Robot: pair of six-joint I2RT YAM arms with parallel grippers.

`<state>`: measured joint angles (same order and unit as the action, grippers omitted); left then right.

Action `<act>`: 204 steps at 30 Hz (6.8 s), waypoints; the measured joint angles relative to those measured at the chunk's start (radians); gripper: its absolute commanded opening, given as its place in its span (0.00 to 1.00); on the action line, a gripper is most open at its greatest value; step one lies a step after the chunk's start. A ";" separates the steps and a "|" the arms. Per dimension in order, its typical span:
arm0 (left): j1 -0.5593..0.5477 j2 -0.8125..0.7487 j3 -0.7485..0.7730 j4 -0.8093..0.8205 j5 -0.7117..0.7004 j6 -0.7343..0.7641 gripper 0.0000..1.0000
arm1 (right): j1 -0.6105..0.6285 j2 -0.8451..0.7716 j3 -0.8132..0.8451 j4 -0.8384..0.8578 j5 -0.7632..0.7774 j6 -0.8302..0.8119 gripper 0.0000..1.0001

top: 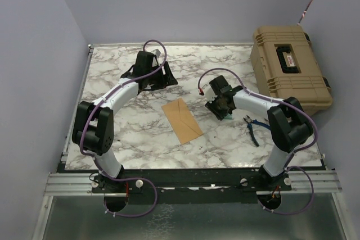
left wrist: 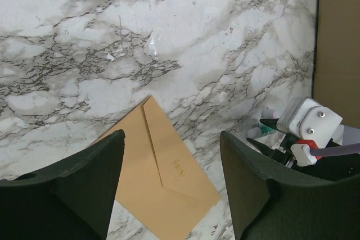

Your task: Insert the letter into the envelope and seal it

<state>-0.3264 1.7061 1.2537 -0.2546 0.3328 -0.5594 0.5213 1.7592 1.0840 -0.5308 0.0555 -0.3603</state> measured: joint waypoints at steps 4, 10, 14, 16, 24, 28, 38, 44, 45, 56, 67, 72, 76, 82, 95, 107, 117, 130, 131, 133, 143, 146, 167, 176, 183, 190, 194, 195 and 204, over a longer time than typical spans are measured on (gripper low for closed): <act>0.000 0.000 0.000 -0.001 0.002 0.000 0.70 | -0.006 -0.008 -0.007 0.003 -0.006 -0.003 0.46; 0.000 0.000 0.000 -0.002 0.008 0.000 0.69 | -0.026 -0.034 -0.026 -0.021 -0.034 -0.010 0.51; 0.000 0.000 0.000 -0.002 0.010 0.000 0.69 | -0.031 -0.047 -0.040 -0.035 -0.061 -0.010 0.49; 0.000 0.000 0.000 -0.002 0.010 0.000 0.70 | -0.032 -0.048 -0.048 -0.037 -0.072 -0.011 0.47; 0.004 -0.003 -0.001 -0.002 0.010 0.000 0.70 | -0.032 -0.048 -0.052 -0.036 -0.084 -0.014 0.19; 0.004 -0.019 -0.003 -0.004 0.011 0.005 0.70 | -0.032 -0.048 -0.050 -0.038 -0.082 -0.001 0.05; 0.004 -0.167 -0.062 0.051 0.054 0.042 0.85 | -0.032 -0.214 -0.003 -0.039 -0.166 0.066 0.06; 0.004 -0.235 -0.105 0.180 0.198 0.043 0.93 | -0.032 -0.402 0.103 0.104 -0.337 0.205 0.07; 0.005 -0.243 -0.118 0.222 0.246 0.035 0.92 | -0.032 -0.420 0.112 0.149 -0.370 0.242 0.08; -0.053 -0.335 -0.179 0.553 0.560 -0.047 0.80 | -0.032 -0.430 0.109 0.592 -0.717 0.740 0.10; -0.070 -0.360 -0.238 0.709 0.620 -0.132 0.52 | -0.032 -0.378 0.058 0.888 -0.846 1.032 0.10; -0.071 -0.360 -0.250 0.763 0.621 -0.178 0.49 | -0.032 -0.365 0.050 0.947 -0.871 1.077 0.11; -0.075 -0.359 -0.250 0.779 0.621 -0.201 0.45 | -0.033 -0.364 0.040 0.982 -0.890 1.094 0.12; -0.081 -0.346 -0.250 0.811 0.634 -0.246 0.05 | -0.040 -0.358 0.036 0.995 -0.895 1.094 0.24; -0.082 -0.312 -0.250 0.815 0.579 -0.268 0.00 | -0.038 -0.445 0.000 0.872 -0.796 1.004 0.70; -0.082 -0.296 -0.250 0.815 0.452 -0.356 0.00 | -0.019 -0.452 -0.022 0.733 -0.744 0.901 0.61; -0.082 -0.296 -0.250 0.834 0.441 -0.388 0.00 | -0.010 -0.366 0.015 0.732 -0.734 0.902 0.49; -0.082 -0.296 -0.256 0.871 0.440 -0.411 0.00 | -0.010 -0.365 0.015 0.787 -0.712 0.940 0.47; -0.082 -0.296 -0.256 0.875 0.440 -0.412 0.00 | -0.010 -0.365 0.015 0.791 -0.711 0.943 0.44; -0.082 -0.296 -0.258 0.884 0.440 -0.413 0.00 | -0.010 -0.365 0.015 0.798 -0.705 0.948 0.32; -0.076 -0.297 -0.269 0.898 0.418 -0.431 0.51 | -0.003 -0.366 0.014 0.801 -0.679 0.906 0.01; -0.077 -0.298 -0.270 0.904 0.418 -0.440 0.62 | -0.003 -0.366 0.016 0.779 -0.678 0.863 0.01; -0.092 -0.292 -0.271 0.967 0.356 -0.411 0.00 | -0.003 -0.370 -0.002 0.813 -0.781 0.918 0.08; -0.100 -0.291 -0.270 0.980 0.355 -0.416 0.00 | -0.004 -0.374 0.016 0.821 -0.764 1.034 0.61; -0.100 -0.291 -0.232 1.027 0.359 -0.485 0.00 | -0.008 -0.425 -0.087 1.062 -0.744 1.295 0.46; -0.101 -0.291 -0.206 1.127 0.354 -0.591 0.00 | -0.008 -0.403 -0.121 1.269 -0.757 1.493 0.38; -0.101 -0.291 -0.204 1.152 0.353 -0.618 0.00 | -0.008 -0.398 -0.121 1.315 -0.757 1.521 0.46; -0.101 -0.291 -0.204 1.156 0.352 -0.624 0.00 | -0.008 -0.397 -0.120 1.321 -0.756 1.524 0.46; -0.101 -0.291 -0.205 1.178 0.344 -0.648 0.00 | -0.008 -0.381 -0.100 1.318 -0.757 1.510 0.11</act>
<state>-0.4278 1.4147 1.0489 0.9230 0.6769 -1.2076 0.5133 1.3781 0.9844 0.7872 -0.7013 1.1500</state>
